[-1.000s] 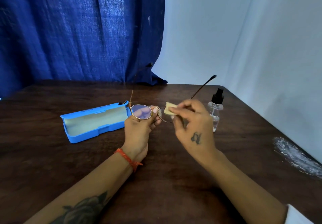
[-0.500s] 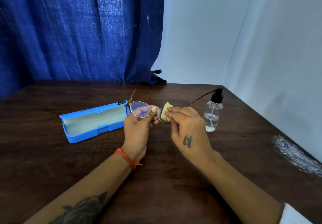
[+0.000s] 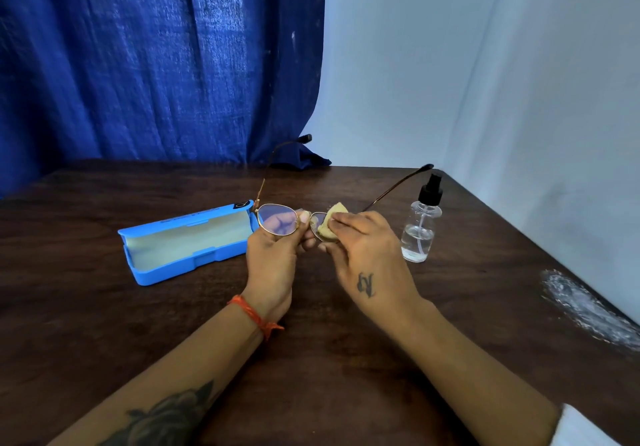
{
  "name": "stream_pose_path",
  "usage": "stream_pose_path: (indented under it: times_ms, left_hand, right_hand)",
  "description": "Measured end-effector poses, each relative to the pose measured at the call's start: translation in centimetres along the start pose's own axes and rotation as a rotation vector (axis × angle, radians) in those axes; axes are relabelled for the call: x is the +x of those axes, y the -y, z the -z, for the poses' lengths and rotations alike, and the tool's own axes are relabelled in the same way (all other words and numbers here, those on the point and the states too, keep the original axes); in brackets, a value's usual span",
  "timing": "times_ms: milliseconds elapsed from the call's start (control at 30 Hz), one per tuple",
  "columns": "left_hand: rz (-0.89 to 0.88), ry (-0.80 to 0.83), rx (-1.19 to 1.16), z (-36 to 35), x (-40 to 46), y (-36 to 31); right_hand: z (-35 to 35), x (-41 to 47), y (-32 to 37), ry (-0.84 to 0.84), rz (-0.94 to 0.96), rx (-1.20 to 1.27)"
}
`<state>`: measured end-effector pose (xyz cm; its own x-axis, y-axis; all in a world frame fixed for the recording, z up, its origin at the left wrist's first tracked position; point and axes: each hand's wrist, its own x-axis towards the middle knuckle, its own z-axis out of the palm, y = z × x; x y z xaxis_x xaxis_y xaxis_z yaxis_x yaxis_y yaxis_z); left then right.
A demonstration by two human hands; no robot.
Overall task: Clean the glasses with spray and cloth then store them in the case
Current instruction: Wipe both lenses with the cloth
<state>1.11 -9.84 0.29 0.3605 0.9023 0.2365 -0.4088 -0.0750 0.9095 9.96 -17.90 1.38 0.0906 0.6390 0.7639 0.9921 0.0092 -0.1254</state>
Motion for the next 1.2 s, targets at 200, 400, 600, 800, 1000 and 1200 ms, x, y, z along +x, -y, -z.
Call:
stream_pose_path:
  times_ms: [200,400,600,800,1000,1200]
  left_hand:
    - [0.001,-0.016,-0.004,0.1,-0.2,-0.1]
    - [0.004,-0.006,0.003,0.0,-0.1,-0.1]
    - [0.002,-0.001,-0.011,0.1,-0.2,0.0]
    - [0.035,0.000,-0.071,0.0,-0.1,0.1]
    - [0.030,-0.001,-0.074,0.1,0.1,-0.1]
    - [0.014,0.004,-0.044,0.1,-0.1,0.0]
  right_hand:
    - [-0.2,0.1,-0.1,0.017,0.091,0.111]
    - [0.2,-0.2,-0.4,-0.041,0.048,0.070]
    - [-0.4,0.0,0.3,0.047,0.040,-0.031]
    - [0.2,0.2,-0.6,-0.027,0.148,0.133]
    - [0.1,0.0,-0.1,-0.019,0.039,0.000]
    - [-0.5,0.1,0.4,0.063,0.029,0.035]
